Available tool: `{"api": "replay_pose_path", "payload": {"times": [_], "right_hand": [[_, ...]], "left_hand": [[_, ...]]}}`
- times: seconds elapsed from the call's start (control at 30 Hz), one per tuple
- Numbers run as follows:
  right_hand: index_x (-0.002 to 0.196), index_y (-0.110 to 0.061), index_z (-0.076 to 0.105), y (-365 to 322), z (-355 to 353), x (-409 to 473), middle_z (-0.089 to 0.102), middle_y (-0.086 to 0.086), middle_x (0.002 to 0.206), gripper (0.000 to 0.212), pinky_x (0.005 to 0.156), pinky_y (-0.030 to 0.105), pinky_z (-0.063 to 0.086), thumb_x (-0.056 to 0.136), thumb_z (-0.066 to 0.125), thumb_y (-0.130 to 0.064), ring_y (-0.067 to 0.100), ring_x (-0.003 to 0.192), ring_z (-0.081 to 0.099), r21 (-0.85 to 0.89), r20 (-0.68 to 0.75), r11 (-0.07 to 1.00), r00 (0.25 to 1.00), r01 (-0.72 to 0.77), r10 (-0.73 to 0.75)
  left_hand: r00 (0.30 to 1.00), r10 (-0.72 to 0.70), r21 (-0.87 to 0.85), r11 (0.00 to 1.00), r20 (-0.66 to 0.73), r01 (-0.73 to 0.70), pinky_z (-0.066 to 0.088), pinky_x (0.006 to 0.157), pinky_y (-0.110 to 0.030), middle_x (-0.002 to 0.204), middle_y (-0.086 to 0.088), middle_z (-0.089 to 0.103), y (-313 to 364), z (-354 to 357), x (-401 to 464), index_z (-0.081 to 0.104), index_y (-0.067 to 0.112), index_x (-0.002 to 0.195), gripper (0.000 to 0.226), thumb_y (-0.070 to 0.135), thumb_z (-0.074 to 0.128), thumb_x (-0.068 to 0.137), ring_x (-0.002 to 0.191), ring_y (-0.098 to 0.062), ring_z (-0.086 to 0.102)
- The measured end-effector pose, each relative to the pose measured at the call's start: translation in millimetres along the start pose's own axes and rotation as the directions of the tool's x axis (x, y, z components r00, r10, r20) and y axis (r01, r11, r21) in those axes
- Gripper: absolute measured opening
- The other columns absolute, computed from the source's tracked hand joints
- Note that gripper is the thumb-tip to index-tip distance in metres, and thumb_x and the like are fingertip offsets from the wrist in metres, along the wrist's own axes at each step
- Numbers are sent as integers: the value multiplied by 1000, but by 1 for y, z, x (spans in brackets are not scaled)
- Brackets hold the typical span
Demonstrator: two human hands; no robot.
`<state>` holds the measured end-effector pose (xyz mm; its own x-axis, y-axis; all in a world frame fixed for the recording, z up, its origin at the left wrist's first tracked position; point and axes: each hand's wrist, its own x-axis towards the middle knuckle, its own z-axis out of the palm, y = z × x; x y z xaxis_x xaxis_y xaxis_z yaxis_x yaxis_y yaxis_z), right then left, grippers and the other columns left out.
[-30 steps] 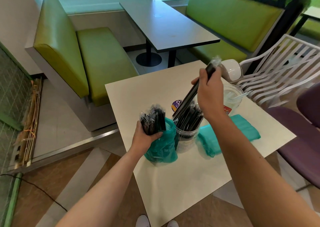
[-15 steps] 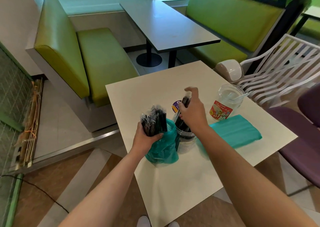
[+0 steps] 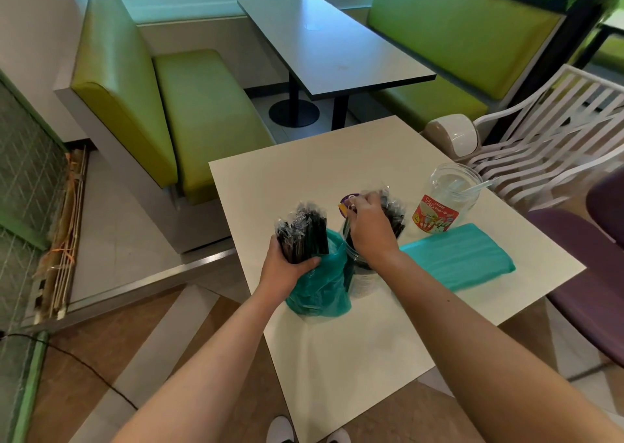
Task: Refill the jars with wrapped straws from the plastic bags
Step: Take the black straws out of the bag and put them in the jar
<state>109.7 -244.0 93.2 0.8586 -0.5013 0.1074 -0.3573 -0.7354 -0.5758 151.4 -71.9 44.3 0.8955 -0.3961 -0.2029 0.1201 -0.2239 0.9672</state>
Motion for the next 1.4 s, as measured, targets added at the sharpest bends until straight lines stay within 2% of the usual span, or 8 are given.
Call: {"api": "replay_pose_path", "payload": {"times": [0.17, 0.33, 0.4, 0.57, 0.77, 1.0, 1.2, 1.4], "right_hand": [[135, -16, 51, -3, -8, -6, 41, -1, 134, 42, 73, 39, 55, 94, 61, -18, 21, 98, 61, -116, -84, 990, 993, 76, -86], [122, -22, 59, -18, -10, -27, 49, -8, 128, 28, 60, 30, 51, 94, 58, -22, 16, 84, 63, -167, -178, 971, 963, 173, -202], [119, -22, 59, -19, 1, -34, 53, -6, 123, 26, 63, 29, 47, 93, 57, -19, 17, 82, 63, -73, -137, 989, 981, 127, -136], [141, -16, 44, -20, 18, -37, 57, 0, 129, 56, 97, 26, 40, 89, 65, -16, 16, 117, 53, 298, 118, 947, 989, -119, 88], [110, -13, 65, -17, 24, -32, 66, 1, 101, 26, 75, 37, 53, 90, 67, -29, 17, 80, 58, 326, 154, 931, 981, -163, 118], [113, -16, 52, -14, 21, -39, 64, -1, 104, 18, 82, 33, 46, 100, 50, -27, 16, 95, 59, 406, 185, 890, 972, -209, 143], [119, -18, 52, -15, 11, -45, 60, -8, 104, 21, 83, 23, 39, 99, 52, -24, 10, 99, 57, 464, 168, 870, 981, -169, 101], [112, -15, 51, -16, -6, -43, 67, -2, 104, 26, 84, 36, 45, 102, 41, -36, 14, 95, 60, 393, 131, 907, 986, -150, 106]], "left_hand": [[1000, 3, 8, 1000, 3, -3, 43, 88, -24, 117, 9, 55, -3, 1, 3, 41, 21, 129, 74, 17, 87, 71, 110, -11, 51], [1000, 14, 31, 999, -4, -13, 42, 86, -23, 118, 9, 56, -5, 1, 6, 42, 19, 133, 79, 20, 88, 69, 110, -12, 53], [1000, 12, 28, 1000, -13, -12, 43, 84, -22, 116, 9, 57, -6, 1, 7, 43, 19, 132, 78, 19, 88, 69, 109, -12, 54], [1000, 20, 29, 999, -7, -20, 51, 86, -27, 118, 6, 65, -12, 2, 10, 48, 19, 130, 76, 19, 90, 66, 110, -14, 61], [1000, 1, 9, 1000, -4, -1, 46, 72, -11, 111, 9, 63, -7, 4, 5, 49, 18, 130, 72, 14, 88, 69, 105, -12, 59], [1000, -9, 6, 1000, -15, 9, 45, 75, -12, 117, 6, 61, -5, 3, 3, 46, 17, 131, 73, 16, 87, 70, 109, -13, 57], [1000, 3, 12, 1000, -8, -3, 44, 71, -9, 109, 10, 59, -1, 7, 2, 44, 22, 124, 68, 16, 87, 71, 105, -11, 56], [1000, -1, 30, 1000, -2, 1, 42, 80, -22, 109, 11, 57, 1, 10, 2, 42, 27, 116, 66, 19, 87, 70, 106, -13, 54]]}}
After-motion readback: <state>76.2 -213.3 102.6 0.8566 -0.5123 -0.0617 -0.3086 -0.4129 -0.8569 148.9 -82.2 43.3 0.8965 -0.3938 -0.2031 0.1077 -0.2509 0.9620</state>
